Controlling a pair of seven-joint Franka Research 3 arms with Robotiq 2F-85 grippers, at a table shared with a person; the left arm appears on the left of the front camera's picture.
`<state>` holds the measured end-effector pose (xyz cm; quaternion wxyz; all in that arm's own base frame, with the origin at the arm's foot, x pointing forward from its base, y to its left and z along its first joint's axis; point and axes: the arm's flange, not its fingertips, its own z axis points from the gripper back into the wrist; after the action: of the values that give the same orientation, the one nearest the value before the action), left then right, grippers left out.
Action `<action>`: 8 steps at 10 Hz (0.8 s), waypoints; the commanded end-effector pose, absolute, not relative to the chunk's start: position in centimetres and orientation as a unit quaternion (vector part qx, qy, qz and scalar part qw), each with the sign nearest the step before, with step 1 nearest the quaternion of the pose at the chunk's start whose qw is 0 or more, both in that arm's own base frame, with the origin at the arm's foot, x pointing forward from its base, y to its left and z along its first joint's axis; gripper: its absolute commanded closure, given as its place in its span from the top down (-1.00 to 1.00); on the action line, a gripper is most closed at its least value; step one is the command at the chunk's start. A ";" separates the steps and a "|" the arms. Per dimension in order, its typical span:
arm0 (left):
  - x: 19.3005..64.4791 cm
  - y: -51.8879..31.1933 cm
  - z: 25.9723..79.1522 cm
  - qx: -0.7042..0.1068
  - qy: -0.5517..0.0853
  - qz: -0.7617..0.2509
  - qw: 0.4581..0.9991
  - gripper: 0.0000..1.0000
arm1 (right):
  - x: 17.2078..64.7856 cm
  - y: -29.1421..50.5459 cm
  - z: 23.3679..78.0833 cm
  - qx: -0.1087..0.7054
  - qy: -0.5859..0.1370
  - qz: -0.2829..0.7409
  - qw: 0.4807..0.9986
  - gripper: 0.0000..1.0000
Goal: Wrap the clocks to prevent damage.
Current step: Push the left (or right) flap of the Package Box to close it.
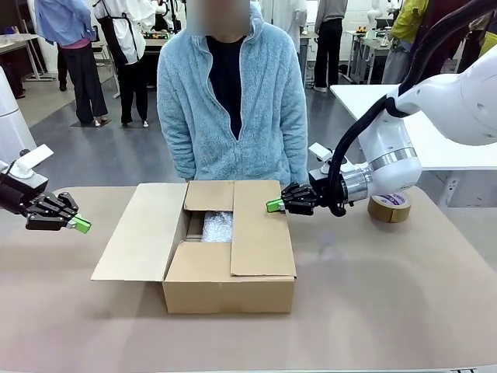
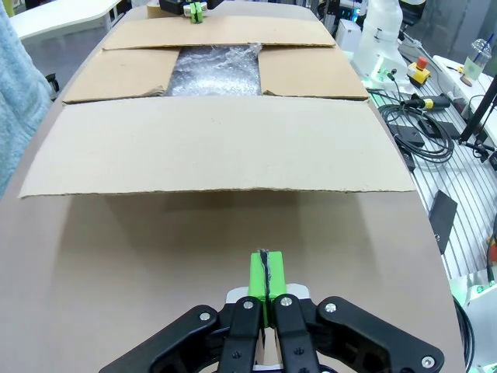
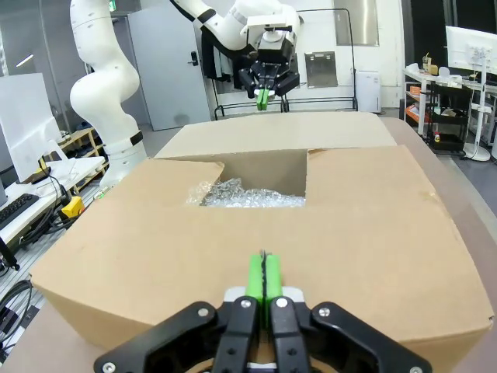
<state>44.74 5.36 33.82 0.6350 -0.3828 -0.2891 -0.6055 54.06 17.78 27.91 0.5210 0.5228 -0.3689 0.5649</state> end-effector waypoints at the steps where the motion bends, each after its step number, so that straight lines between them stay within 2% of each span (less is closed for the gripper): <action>1: 42.0 4.3 30.9 -0.381 -0.309 -0.608 0.624 -0.99 | 53.9 17.9 27.7 0.513 -0.371 0.565 0.530 -0.98; 2: 44.3 2.8 31.4 -0.383 -0.291 -0.632 0.607 -0.99 | 53.9 17.9 27.7 0.513 -0.371 0.565 0.530 -0.98; 4: 43.0 0.8 29.5 -0.394 -0.293 -0.638 0.593 -0.99 | 53.9 17.9 27.7 0.513 -0.371 0.565 0.530 -0.98; 6: 44.9 -1.3 30.0 -0.413 -0.294 -0.641 0.577 -0.99 | 53.9 17.9 27.7 0.513 -0.371 0.565 0.530 -0.98; 8: 44.2 -2.1 29.8 -0.441 -0.312 -0.622 0.568 -0.99 | 53.9 17.9 27.7 0.513 -0.371 0.565 0.530 -0.98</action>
<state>44.14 -2.18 30.03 0.5835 -0.4292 -0.2864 -0.6271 54.05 17.79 27.91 0.5210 0.5228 -0.3689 0.5650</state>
